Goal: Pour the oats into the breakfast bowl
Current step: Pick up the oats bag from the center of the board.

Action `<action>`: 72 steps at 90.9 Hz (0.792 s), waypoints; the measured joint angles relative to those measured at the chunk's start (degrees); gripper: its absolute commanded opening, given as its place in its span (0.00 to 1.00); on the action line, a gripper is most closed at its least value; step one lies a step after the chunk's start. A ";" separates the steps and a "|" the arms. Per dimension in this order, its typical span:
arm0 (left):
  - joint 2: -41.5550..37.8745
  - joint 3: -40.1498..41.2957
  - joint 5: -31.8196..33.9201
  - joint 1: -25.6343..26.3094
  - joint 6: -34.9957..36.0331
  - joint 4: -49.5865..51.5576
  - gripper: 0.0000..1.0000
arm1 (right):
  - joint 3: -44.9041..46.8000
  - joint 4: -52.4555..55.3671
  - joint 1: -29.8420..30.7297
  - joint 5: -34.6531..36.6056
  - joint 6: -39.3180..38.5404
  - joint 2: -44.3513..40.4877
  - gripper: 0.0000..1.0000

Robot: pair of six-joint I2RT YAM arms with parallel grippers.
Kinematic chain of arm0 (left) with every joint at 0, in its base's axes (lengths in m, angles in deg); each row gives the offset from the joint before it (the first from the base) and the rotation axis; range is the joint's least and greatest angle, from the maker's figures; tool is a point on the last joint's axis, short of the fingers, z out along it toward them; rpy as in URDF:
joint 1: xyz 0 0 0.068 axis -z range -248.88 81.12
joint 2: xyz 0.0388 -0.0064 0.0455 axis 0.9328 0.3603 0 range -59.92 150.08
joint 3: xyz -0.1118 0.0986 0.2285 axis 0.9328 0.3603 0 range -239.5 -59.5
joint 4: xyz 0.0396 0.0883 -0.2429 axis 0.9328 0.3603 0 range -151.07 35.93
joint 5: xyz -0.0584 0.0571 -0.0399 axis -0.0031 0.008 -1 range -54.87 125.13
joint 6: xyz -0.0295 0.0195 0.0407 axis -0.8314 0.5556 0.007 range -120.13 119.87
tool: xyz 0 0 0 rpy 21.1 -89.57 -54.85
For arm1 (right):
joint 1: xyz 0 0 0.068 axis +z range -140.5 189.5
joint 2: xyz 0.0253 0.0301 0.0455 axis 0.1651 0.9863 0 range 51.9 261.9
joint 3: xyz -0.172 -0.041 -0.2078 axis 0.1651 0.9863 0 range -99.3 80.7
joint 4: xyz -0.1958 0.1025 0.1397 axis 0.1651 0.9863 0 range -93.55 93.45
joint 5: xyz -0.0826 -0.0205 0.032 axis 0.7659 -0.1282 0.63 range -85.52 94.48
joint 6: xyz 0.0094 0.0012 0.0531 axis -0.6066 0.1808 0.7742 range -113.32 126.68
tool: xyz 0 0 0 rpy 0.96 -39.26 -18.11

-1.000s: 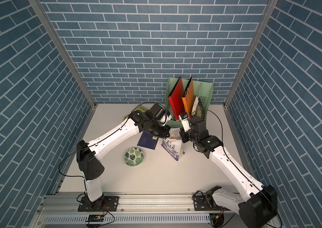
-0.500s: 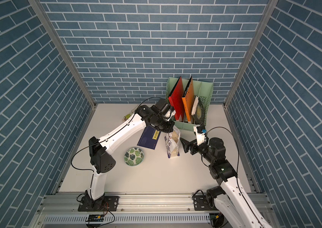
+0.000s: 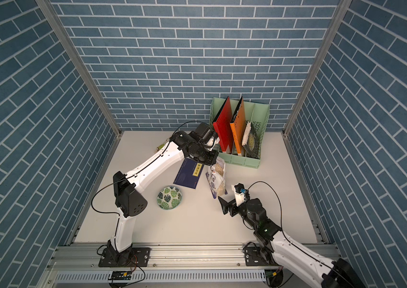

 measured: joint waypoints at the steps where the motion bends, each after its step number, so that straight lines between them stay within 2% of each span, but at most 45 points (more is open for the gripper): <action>1: 0.02 -0.02 0.02 -0.07 0.11 0.02 0.00 | 0.00 -0.72 0.11 0.26 -0.04 1.09 0.99; 10: 0.13 -0.04 0.35 -0.46 1.07 0.17 0.00 | 0.00 -6.23 0.52 2.10 -0.61 9.33 0.96; 28: -0.13 0.57 0.83 -0.92 3.39 0.98 0.00 | -0.28 -14.80 0.20 5.44 -1.05 18.51 0.88; 52: -2.69 4.59 0.81 -1.36 5.60 0.98 0.00 | -4.17 -20.31 -5.18 3.21 -1.07 27.69 0.78; 63: -3.39 5.75 0.72 -1.51 6.08 1.03 0.00 | -7.23 -20.50 -7.52 1.03 -1.70 30.34 0.79; 72: -3.39 5.77 0.83 -1.70 6.23 1.16 0.00 | -9.51 -20.17 -8.07 -0.28 -3.06 31.41 0.85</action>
